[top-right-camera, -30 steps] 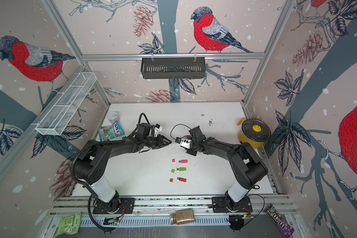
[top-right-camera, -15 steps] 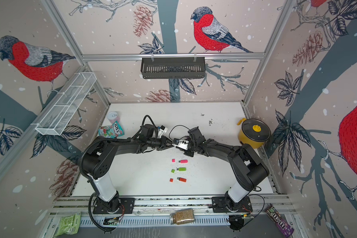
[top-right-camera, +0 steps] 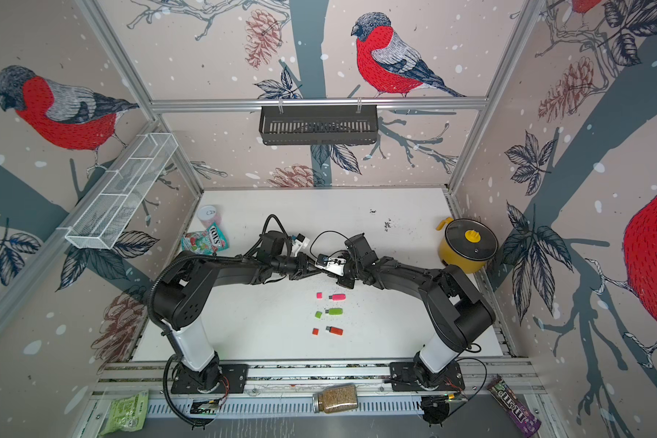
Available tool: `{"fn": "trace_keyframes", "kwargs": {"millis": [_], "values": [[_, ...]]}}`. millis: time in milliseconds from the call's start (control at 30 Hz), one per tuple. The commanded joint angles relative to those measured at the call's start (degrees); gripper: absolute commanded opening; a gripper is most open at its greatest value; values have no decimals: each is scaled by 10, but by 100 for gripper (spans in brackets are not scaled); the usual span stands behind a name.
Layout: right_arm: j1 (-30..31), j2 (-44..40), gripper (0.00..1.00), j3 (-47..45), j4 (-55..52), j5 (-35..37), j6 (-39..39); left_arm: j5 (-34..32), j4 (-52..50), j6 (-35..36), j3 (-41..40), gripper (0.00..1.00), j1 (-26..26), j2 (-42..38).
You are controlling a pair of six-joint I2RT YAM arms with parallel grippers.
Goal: Close the usb drive cover
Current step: Close the cover of the USB drive.
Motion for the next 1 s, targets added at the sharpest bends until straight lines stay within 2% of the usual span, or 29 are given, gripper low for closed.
{"fn": "trace_keyframes", "kwargs": {"millis": [0, 367, 700, 967], "values": [[0, -3, 13, -1, 20, -15, 15, 9, 19, -1, 3, 17, -2, 1], [-4, -3, 13, 3, 48, -42, 42, 12, 30, -9, 0, 6, -3, 4], [-13, -17, 12, 9, 116, -79, 84, 19, 48, -22, -3, 0, -9, 14], [-10, -19, 11, 31, 118, -98, 45, 25, 53, -25, 0, 0, -14, 24]]}}
